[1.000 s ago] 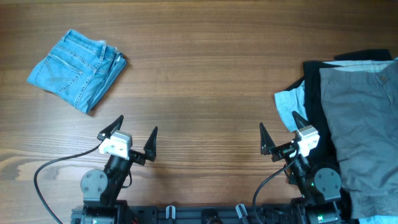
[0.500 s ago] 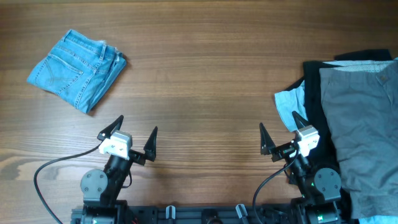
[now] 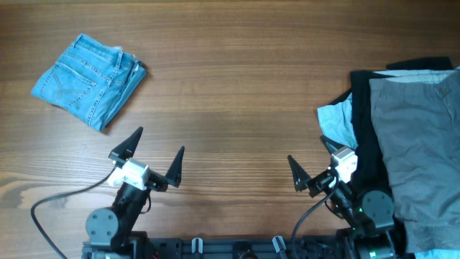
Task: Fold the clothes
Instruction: 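Move the right gripper to the clothes pile and grasp the grey shorts, then pull the grey shorts left with the right gripper and lay them flat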
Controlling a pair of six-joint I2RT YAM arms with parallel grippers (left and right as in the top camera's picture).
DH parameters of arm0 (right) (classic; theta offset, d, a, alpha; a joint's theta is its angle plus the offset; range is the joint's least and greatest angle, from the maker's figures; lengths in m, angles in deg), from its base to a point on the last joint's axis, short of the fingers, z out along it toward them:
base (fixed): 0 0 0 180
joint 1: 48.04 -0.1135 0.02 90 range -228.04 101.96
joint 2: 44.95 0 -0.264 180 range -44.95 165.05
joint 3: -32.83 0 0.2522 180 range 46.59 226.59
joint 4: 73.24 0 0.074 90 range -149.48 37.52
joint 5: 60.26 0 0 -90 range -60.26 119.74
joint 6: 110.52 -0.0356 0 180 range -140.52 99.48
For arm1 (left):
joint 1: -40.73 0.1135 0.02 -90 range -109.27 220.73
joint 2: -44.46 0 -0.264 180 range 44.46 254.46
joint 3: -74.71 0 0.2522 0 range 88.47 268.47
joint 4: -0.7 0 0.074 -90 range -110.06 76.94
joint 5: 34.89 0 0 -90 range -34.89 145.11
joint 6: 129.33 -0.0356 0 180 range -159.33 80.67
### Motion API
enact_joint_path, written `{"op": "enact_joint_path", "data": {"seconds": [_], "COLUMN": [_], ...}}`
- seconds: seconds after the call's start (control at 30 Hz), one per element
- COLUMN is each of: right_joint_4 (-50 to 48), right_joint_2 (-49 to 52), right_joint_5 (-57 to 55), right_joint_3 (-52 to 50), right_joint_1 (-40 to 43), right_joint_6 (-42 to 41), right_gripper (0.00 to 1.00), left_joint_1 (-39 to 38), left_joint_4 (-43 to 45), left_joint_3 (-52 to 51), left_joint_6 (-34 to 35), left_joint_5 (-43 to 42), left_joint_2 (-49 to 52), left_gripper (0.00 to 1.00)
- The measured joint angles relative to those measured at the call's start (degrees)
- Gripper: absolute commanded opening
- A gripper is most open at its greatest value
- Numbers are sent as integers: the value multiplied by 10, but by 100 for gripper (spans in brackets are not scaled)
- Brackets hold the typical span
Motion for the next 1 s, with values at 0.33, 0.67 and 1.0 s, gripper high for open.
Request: {"op": "enact_joint_path", "data": {"seconds": [0.33, 0.67, 1.0], "right_joint_4": [299, 478, 377], "right_joint_2": [247, 678, 1017], "right_joint_5": [-22, -57, -269], "right_joint_3": [382, 767, 801], "right_joint_1": [0, 12, 244], "right_joint_6": [-43, -69, -169], "right_gripper": [100, 94, 68], "left_joint_1": [0, 0, 0], "left_joint_4": [-332, -611, -611], "left_joint_3": [381, 735, 741], "left_joint_6": [26, 28, 28], "left_joint_5": [19, -1, 28], "left_joint_2": [336, 737, 737], "left_gripper": [100, 100, 100]}}
